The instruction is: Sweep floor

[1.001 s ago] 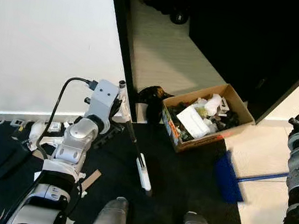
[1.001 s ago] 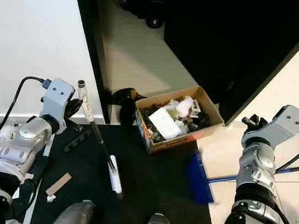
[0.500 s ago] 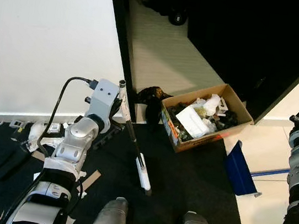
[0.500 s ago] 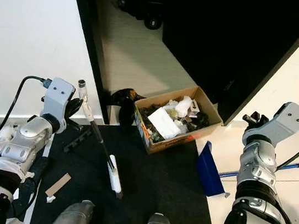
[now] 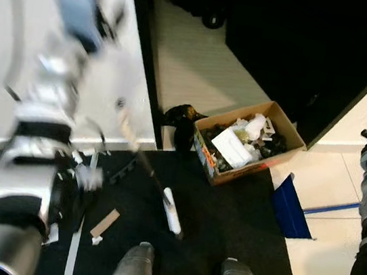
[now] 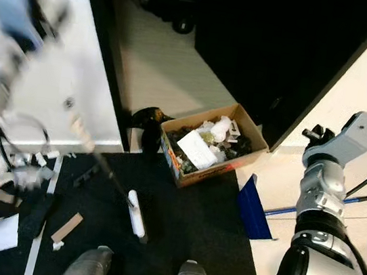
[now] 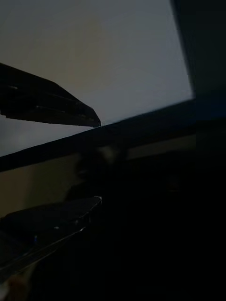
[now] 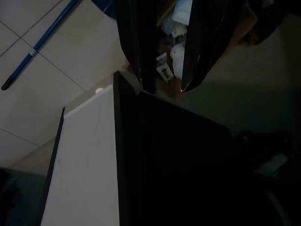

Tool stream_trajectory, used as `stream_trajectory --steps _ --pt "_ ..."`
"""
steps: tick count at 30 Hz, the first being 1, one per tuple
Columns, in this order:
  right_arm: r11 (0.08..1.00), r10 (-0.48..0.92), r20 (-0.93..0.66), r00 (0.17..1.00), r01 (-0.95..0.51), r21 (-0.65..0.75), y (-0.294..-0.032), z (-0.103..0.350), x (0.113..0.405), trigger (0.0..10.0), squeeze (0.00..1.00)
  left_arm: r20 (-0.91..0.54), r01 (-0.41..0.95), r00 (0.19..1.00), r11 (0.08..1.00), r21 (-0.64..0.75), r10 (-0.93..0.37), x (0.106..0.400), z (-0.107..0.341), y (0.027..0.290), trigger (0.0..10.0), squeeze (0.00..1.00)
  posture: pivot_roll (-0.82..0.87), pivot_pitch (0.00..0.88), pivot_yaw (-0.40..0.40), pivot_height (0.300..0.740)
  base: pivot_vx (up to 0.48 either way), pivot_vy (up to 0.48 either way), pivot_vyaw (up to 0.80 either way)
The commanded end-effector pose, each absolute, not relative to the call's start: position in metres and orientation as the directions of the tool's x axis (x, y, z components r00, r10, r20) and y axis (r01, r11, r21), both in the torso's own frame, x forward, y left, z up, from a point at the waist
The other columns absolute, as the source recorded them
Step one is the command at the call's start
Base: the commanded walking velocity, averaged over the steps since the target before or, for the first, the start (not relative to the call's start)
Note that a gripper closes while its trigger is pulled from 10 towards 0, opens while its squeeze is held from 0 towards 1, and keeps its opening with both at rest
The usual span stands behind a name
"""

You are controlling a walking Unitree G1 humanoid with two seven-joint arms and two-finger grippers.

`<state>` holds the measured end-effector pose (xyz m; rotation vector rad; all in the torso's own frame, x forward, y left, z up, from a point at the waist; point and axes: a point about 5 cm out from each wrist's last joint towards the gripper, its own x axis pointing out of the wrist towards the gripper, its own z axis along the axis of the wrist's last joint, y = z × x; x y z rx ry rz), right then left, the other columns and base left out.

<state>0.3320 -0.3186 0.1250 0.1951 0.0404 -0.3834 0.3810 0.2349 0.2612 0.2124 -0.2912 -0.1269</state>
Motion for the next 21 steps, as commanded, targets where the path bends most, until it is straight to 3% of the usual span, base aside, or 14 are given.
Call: stream_trajectory --steps 1,7,15,18,21 --pt "0.909 -0.368 -0.092 0.925 0.379 0.175 -0.319 0.12 0.33 10.0 0.0 0.116 0.1 0.985 0.974 0.205 -0.125 0.378 0.217 0.24 10.0 0.0 0.0 0.015 0.042 0.74 0.0 0.0 0.0" --pt "0.909 -0.359 -0.137 0.923 0.38 0.174 -0.312 0.099 0.319 10.0 0.0 -0.039 0.166 0.986 0.965 0.203 -0.161 0.35 0.146 0.215 10.0 0.0 0.0 0.034 0.045 0.74 0.0 0.0 0.0" --pt "0.919 -0.32 -0.199 0.926 0.355 0.173 -0.298 0.075 0.31 10.0 0.0 -0.114 0.17 0.981 0.977 0.133 -0.155 0.331 0.106 0.201 10.0 0.0 0.01 0.029 0.037 0.74 0.0 0.0 0.0" --pt "0.943 -0.245 -0.291 0.925 0.298 0.151 -0.271 0.042 0.3 10.0 0.0 -0.311 0.185 0.938 0.98 0.075 -0.154 0.312 0.051 0.194 10.0 0.0 0.0 0.019 0.038 0.74 0.0 0.0 0.0" --pt "0.955 -0.198 -0.327 0.924 0.256 0.147 -0.248 0.021 0.29 10.0 0.0 -0.387 0.184 0.912 0.979 0.088 -0.136 0.297 0.025 0.192 10.0 0.0 -0.01 0.012 0.046 0.74 0.0 0.0 0.0"
